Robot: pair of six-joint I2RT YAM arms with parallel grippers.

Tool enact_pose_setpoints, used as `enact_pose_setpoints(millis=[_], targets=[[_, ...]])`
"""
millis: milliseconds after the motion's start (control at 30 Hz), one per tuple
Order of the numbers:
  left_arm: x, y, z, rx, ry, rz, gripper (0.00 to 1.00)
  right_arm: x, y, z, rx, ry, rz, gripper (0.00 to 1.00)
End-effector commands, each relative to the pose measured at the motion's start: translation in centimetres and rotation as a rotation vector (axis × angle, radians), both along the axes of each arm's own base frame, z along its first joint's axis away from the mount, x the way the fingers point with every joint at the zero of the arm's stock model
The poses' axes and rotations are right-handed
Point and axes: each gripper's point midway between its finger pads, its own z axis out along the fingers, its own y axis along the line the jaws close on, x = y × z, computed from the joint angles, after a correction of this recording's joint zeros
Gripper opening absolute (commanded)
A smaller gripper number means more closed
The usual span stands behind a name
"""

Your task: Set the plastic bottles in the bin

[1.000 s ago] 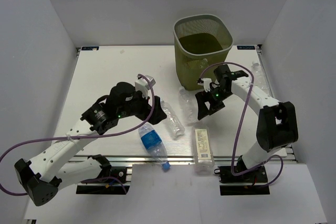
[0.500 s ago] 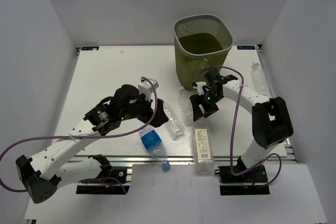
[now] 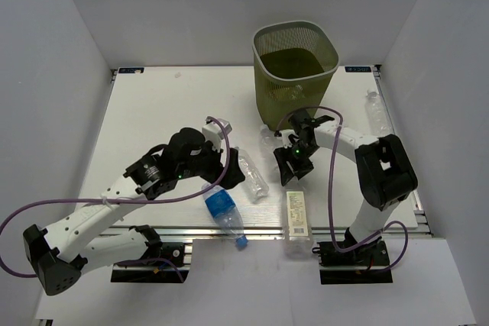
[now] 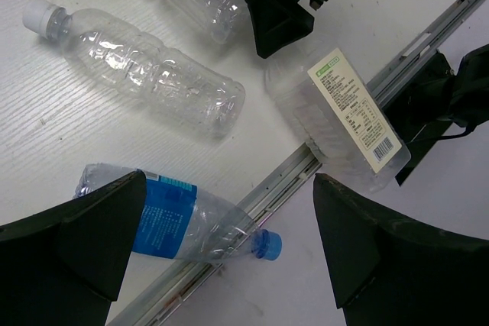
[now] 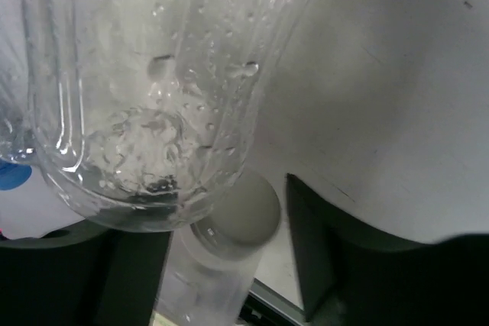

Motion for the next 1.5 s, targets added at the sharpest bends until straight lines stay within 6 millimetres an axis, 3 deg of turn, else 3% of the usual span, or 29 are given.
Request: enact_pose_setpoints(millis=[0, 67, 133, 267, 333, 567, 700, 900, 1233, 1333, 1467], targets=[[-0.2, 0.3, 1.0, -0.021, -0.028, 0.019, 1.0, 0.3, 0.5, 0.0, 0.001, 0.003, 0.0, 0.6], [-0.3, 0.4, 1.4, -0.034, -0.03, 0.023, 1.0, -0.1, 0.6, 0.3, 0.012, 0.013, 0.013, 0.47], [-0.3, 0.6, 1.2, -0.031, -0.033, 0.031, 1.0, -0.7, 0.5, 0.4, 0.012, 0.033, 0.026, 0.42], [-0.4, 0.7, 0.8, -0.029, -0.021, 0.036, 1.0, -0.8, 0.5, 1.3, 0.032, 0.023, 0.044, 0.4], [-0.3, 0.6, 1.0, -0.036, -0.027, 0.036, 1.0, -0.6, 0.6, 1.8, 0.046, 0.01, 0.041, 0.3], [-0.5, 0.4, 1.0, -0.036, -0.027, 0.027, 1.0, 0.2, 1.5, 3.5, 0.105, -0.038, 0.07, 0.14], [-0.5, 0.4, 1.0, -0.036, -0.027, 0.027, 1.0, 2.3, 2.4, 6.6, 0.147, -0.152, 0.12, 0.08], [-0.4, 0.3, 1.2, -0.044, -0.034, 0.027, 1.0, 4.1, 2.2, 9.0, 0.152, -0.278, 0.173, 0.08], [-0.1, -0.2, 1.4, -0.05, -0.042, 0.014, 1.0, 4.8, 2.7, 15.1, 0.258, -0.498, 0.267, 0.02], [-0.3, -0.5, 1.2, -0.043, -0.036, 0.005, 1.0, 4.6, 2.9, 16.0, 0.282, -0.52, 0.289, 0.0], [0.0, -0.7, 1.5, -0.046, -0.049, 0.0, 1.0, 4.8, 3.3, 19.1, 0.334, -0.604, 0.31, 0.0]])
